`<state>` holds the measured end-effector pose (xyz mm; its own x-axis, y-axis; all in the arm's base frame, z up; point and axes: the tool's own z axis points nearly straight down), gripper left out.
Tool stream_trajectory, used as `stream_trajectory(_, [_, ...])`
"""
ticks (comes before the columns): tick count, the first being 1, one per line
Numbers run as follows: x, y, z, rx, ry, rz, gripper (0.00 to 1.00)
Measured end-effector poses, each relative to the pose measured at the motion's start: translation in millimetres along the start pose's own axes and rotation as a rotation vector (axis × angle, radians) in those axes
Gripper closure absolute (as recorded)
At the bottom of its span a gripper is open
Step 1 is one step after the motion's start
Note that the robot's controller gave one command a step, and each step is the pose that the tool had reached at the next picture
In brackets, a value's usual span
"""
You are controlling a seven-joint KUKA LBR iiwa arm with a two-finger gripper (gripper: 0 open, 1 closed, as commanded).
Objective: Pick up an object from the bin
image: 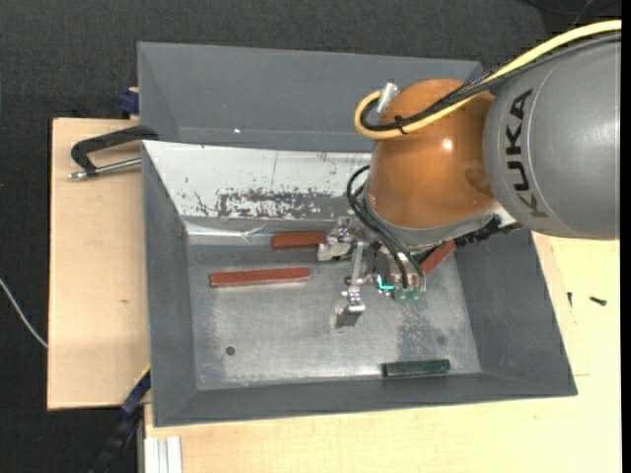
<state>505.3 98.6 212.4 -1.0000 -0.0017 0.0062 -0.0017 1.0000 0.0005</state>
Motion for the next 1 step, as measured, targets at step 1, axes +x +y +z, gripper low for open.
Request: stream_trajectory(1, [-0.8, -0.7, -2.5, 0.0, -0.005, 0.001, 0.0])
